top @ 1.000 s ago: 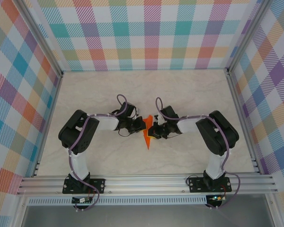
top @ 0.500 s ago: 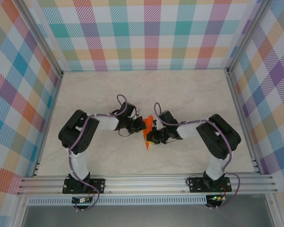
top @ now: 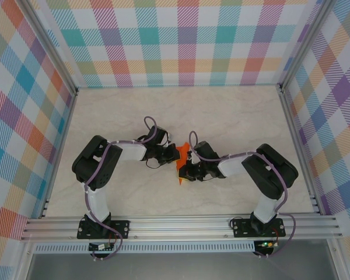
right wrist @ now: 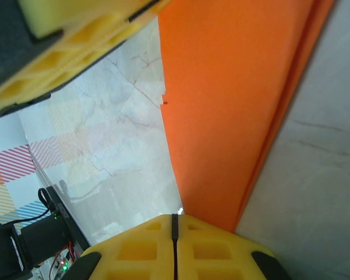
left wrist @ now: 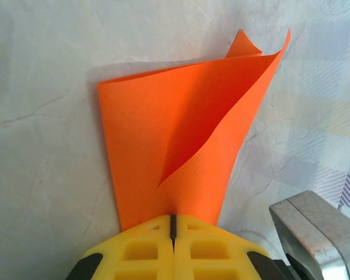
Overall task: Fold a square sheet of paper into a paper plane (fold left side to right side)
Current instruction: Fold the wing for the fifth time at the center of the table.
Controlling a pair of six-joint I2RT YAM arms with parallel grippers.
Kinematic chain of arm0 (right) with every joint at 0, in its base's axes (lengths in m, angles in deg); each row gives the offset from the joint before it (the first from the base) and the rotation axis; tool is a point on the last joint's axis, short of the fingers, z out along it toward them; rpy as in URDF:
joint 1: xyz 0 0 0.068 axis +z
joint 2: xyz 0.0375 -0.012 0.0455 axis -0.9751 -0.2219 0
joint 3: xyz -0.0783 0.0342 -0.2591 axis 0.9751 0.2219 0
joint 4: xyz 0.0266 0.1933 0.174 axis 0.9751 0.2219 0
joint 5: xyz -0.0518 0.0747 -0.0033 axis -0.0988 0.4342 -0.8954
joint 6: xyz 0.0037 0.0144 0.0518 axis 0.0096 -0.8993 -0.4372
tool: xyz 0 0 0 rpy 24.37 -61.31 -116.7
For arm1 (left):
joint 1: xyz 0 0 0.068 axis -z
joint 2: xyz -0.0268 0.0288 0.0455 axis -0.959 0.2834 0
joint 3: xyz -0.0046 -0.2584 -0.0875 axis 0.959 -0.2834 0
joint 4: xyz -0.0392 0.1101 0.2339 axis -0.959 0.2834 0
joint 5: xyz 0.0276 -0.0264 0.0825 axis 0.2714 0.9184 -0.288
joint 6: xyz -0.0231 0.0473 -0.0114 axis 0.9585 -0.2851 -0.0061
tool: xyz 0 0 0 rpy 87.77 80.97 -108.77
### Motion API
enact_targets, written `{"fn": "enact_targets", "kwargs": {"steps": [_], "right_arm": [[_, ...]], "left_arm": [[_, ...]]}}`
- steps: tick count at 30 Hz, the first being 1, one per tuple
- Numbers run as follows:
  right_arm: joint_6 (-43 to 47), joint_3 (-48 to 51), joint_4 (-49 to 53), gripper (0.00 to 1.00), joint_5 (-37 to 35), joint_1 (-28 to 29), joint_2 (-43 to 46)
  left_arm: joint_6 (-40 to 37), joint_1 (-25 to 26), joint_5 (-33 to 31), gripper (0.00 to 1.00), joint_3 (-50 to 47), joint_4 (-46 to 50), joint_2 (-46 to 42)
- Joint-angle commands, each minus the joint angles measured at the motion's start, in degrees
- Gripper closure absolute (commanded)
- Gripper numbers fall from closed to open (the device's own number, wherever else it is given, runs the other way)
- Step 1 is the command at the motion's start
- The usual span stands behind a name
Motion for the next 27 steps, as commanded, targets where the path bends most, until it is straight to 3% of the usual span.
{"fn": "enact_targets", "kwargs": {"steps": [1,19,27], "right_arm": [[-2.2,3.6,5.2,0.93,1.8,2.7,0.2],[-4.9,6.5,5.1,0.92,0.8,7.2,3.6],[-3.9,5.1,7.8,0.9,1.5,6.4,8.9]], "left_arm": [[-0.9,-1.2,-5.7,0.98,-0.4,2.7,2.8],[-1.1,-1.2,-5.9,0.98,-0.5,3.0,2.3],[-1.2,-1.2,-5.7,0.98,-0.4,3.0,2.4]]}}
